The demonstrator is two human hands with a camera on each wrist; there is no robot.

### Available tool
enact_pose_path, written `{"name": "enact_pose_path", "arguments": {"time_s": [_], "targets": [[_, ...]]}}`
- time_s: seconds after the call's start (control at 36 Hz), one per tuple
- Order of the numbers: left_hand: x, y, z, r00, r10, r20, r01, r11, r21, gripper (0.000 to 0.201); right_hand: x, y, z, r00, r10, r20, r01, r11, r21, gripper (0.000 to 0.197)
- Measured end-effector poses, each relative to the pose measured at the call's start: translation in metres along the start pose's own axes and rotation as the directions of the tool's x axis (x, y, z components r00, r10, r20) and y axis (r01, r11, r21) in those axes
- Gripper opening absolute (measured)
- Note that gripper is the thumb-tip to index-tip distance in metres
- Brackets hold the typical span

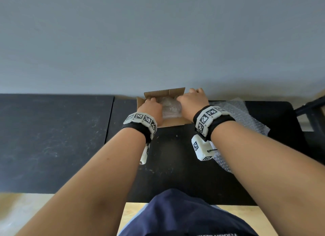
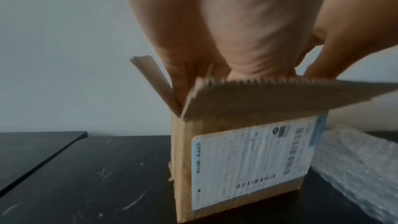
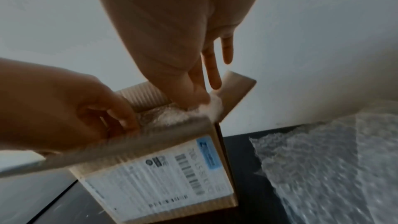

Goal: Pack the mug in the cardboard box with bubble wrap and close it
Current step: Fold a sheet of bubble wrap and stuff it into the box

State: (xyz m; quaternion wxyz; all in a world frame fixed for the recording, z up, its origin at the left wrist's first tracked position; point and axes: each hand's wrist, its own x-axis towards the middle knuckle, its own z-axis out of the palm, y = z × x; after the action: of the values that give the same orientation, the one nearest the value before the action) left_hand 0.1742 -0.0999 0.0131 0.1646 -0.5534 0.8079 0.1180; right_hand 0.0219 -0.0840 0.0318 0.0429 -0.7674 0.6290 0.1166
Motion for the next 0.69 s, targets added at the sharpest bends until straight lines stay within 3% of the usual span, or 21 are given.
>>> {"name": "enact_pose_path", "arguments": {"time_s": [0.11,0.25,0.33,0.47,0.56,0.69], "targets": [[0.002,-0.004,-0.004,1.000,-0.015,0.004,0.015,0.999,-0.045,0.035,0.003,0.003,-0.009,0.997,0.003,0.074,-0.003,1.000,-0.002,0.043],[0.002,-0.005,0.004,0.998,0.000,-0.056,-0.004,0.997,-0.072,0.048,0.009,0.000,-0.005,0.995,0.016,0.098,-0.014,1.000,-0.027,0.037],[0.006,-0.004,0.005,0.997,0.020,-0.070,-0.022,0.999,-0.030,0.053,0.014,-0.005,0.003,0.991,0.028,0.127,-0.024,0.999,-0.029,0.031],[0.016,-0.004,0.013,0.990,0.065,-0.124,-0.056,0.995,0.079,0.042,0.020,-0.003,0.020,0.995,0.004,0.097,0.000,0.999,-0.042,0.038],[0.022,-0.005,0.013,0.981,0.110,-0.162,-0.081,0.982,0.173,0.040,0.025,-0.002,0.025,0.997,0.012,0.075,-0.008,0.999,-0.047,0.032],[0.029,-0.004,0.014,0.979,0.141,-0.144,-0.104,0.965,0.240,0.035,0.034,-0.002,0.033,0.996,0.030,0.084,-0.025,0.998,-0.062,0.026]]}}
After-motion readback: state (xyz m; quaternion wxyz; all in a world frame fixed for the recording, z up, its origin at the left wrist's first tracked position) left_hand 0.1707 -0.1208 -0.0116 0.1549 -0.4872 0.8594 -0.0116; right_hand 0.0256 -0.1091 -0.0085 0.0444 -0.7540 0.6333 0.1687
